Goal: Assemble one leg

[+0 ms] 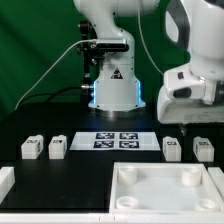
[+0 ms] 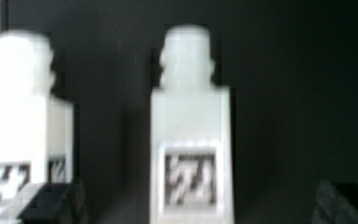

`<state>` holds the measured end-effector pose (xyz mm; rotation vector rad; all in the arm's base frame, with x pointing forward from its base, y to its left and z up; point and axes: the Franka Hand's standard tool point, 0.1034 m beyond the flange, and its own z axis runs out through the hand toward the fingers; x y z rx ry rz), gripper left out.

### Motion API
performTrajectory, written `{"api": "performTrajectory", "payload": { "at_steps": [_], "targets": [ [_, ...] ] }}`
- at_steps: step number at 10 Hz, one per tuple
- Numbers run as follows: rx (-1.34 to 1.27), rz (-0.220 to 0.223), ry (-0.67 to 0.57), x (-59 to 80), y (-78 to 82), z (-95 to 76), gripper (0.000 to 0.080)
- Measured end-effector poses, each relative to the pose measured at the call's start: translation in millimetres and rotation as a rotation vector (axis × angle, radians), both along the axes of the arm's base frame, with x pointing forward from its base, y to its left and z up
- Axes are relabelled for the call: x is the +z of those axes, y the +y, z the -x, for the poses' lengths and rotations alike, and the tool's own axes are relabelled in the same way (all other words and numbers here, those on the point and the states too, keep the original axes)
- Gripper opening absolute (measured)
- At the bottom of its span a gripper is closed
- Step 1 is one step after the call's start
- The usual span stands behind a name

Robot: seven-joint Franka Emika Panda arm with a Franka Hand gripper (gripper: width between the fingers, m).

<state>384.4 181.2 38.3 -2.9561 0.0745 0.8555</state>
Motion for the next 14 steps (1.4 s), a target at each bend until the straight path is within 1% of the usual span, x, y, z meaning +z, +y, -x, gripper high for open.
{"api": "performTrajectory", "payload": {
  "at_steps": [1, 2, 3, 4, 5, 7, 9, 11, 13, 14],
  "targets": [
    [0.010, -0.001, 0.095, 1.0, -2.6, 1.2, 0.0649],
    [0.024, -0.003, 0.225, 2.0, -4.9, 3.4, 0.0649],
    [0.025, -0.008, 0.272, -2.3, -3.5, -0.6, 0.0649],
    [0.023, -0.007, 0.304, -5.3, -2.3, -0.8, 0.0649],
    [0.018, -0.004, 0.297, -9.4, 0.3, -1.5, 0.0649],
    [0.026, -0.003, 0.301, -18.8, 4.8, 3.7, 0.0649],
    [0.022, -0.002, 0.330, -28.2, 3.0, 7.5, 0.0649],
    [0.023, -0.004, 0.351, -31.1, 3.6, 7.4, 0.0649],
    [0.024, -0.005, 0.351, -31.1, 3.6, 7.7, 0.0393],
    [0.024, -0.005, 0.352, -31.1, 3.6, 7.7, 0.0393]
  ]
}}
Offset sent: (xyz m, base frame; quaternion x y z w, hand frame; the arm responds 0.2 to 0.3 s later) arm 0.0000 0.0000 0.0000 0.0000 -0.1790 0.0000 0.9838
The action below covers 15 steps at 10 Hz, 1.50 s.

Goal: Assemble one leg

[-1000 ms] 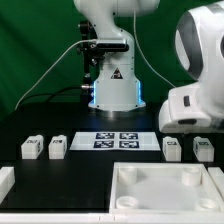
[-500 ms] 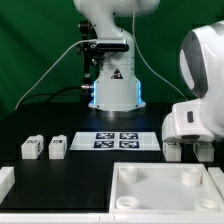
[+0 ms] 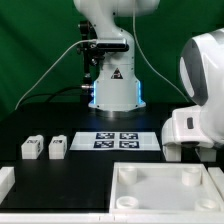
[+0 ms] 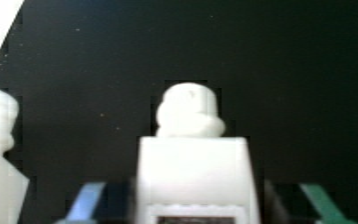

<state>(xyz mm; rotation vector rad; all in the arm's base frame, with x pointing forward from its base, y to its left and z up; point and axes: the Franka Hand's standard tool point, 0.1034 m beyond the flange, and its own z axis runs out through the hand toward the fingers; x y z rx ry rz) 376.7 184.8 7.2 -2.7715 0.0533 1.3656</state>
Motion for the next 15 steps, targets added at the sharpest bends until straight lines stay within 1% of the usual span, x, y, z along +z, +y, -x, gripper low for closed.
{"api": "performTrajectory", "payload": {
  "at_steps": [1, 8, 9, 10, 11, 12, 13, 14, 15],
  "targets": [
    [0.000, 0.000, 0.000, 0.0, 0.0, 0.1, 0.0288],
    [0.000, -0.002, -0.002, 1.0, -0.8, -1.5, 0.0290],
    [0.057, -0.044, 0.012, 18.2, -12.9, -11.8, 0.0290],
    [0.077, -0.087, -0.020, 47.2, -27.0, -38.4, 0.0290],
    [0.083, -0.105, -0.021, 72.4, -38.5, -52.5, 0.0290],
    [0.083, -0.124, -0.108, 86.6, -45.1, -70.0, 0.0290],
    [0.077, -0.126, -0.217, 107.8, -53.5, -79.6, 0.0290],
    [0.067, -0.115, -0.288, 116.6, -57.1, -75.0, 0.0290],
    [0.061, -0.109, -0.382, 111.1, -56.3, -79.3, 0.0290]
  ]
}}
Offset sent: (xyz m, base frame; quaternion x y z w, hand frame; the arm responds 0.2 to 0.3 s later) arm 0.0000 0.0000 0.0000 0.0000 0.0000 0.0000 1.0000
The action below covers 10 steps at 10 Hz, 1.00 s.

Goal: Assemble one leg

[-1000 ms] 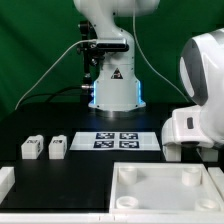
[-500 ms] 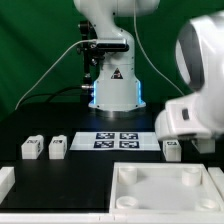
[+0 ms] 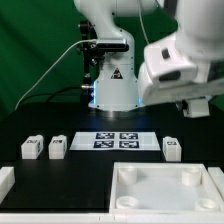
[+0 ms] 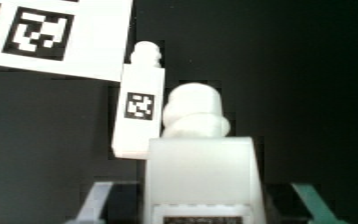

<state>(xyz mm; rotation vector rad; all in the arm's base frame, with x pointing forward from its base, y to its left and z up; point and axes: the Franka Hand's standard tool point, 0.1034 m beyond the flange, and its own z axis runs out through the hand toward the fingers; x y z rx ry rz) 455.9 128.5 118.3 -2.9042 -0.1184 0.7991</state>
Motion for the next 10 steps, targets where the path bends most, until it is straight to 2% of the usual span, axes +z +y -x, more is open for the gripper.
{"api": "performTrajectory", "payload": {
  "at_steps": [2, 3, 4, 6, 9, 10],
  "targets": [
    [0.013, -0.010, -0.213, 3.8, -8.6, -12.0, 0.0290],
    [0.082, -0.045, -0.288, 15.8, -26.0, -37.9, 0.0290],
    [0.103, -0.051, -0.437, 34.5, -37.1, -77.2, 0.0290],
    [0.113, -0.055, -0.631, 48.7, -38.1, -119.9, 0.0290],
    [0.088, -0.019, -0.973, 43.7, -53.7, -119.1, 0.0290],
    [0.094, -0.008, -1.015, 39.7, -57.6, -119.6, 0.0290]
  ]
}}
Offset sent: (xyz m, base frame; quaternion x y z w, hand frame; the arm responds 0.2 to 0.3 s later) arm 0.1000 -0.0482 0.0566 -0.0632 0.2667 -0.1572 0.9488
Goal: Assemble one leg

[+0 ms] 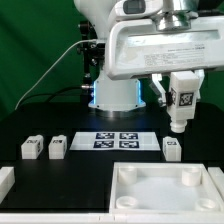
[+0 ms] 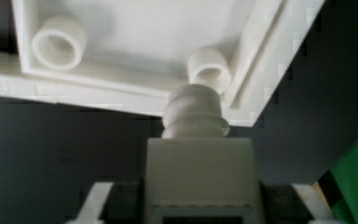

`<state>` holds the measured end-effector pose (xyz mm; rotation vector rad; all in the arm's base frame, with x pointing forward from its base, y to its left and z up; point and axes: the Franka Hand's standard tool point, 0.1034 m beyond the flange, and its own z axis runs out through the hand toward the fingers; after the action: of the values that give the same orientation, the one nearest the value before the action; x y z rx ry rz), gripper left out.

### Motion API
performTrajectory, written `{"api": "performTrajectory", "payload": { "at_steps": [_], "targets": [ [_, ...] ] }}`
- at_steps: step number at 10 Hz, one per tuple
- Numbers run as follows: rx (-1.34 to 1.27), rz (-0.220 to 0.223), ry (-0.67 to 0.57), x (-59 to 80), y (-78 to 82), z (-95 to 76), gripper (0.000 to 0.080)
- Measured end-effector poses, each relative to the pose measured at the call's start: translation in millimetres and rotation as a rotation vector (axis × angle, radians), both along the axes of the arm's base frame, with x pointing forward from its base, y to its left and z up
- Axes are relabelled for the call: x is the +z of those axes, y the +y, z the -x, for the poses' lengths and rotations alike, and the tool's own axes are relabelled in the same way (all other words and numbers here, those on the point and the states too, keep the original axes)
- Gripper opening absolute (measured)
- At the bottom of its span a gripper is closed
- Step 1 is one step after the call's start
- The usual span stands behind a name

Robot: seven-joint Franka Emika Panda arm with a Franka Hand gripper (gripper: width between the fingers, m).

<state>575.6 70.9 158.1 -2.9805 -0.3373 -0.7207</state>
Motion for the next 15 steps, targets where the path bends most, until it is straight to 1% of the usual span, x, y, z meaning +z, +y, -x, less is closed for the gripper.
{"api": "performTrajectory", "payload": {
  "at_steps": [1, 2, 3, 4, 5, 6, 8, 9, 10, 12, 15],
  "targets": [
    [0.055, 0.060, -0.121, -5.3, -17.3, -13.1, 0.0290],
    [0.044, 0.044, -0.162, -20.0, -24.5, -33.5, 0.0290],
    [0.023, -0.007, -0.178, -19.6, -10.2, -51.5, 0.0290],
    [0.025, -0.025, -0.195, -26.2, 2.0, -59.7, 0.0290],
    [0.023, -0.024, -0.190, -30.9, 0.1, -59.6, 0.0291],
    [0.022, -0.023, -0.193, -28.4, -1.0, -59.6, 0.0291],
    [0.023, -0.023, -0.190, -29.9, -0.7, -58.9, 0.0290],
    [0.022, -0.033, -0.177, -33.5, 5.0, -57.0, 0.0291],
    [0.039, -0.045, -0.145, -41.8, 17.5, -54.0, 0.0291],
    [0.046, -0.055, -0.097, -53.4, 18.4, -58.9, 0.0291],
    [0.056, -0.065, -0.055, -73.3, 27.2, -52.6, 0.0291]
  ]
}}
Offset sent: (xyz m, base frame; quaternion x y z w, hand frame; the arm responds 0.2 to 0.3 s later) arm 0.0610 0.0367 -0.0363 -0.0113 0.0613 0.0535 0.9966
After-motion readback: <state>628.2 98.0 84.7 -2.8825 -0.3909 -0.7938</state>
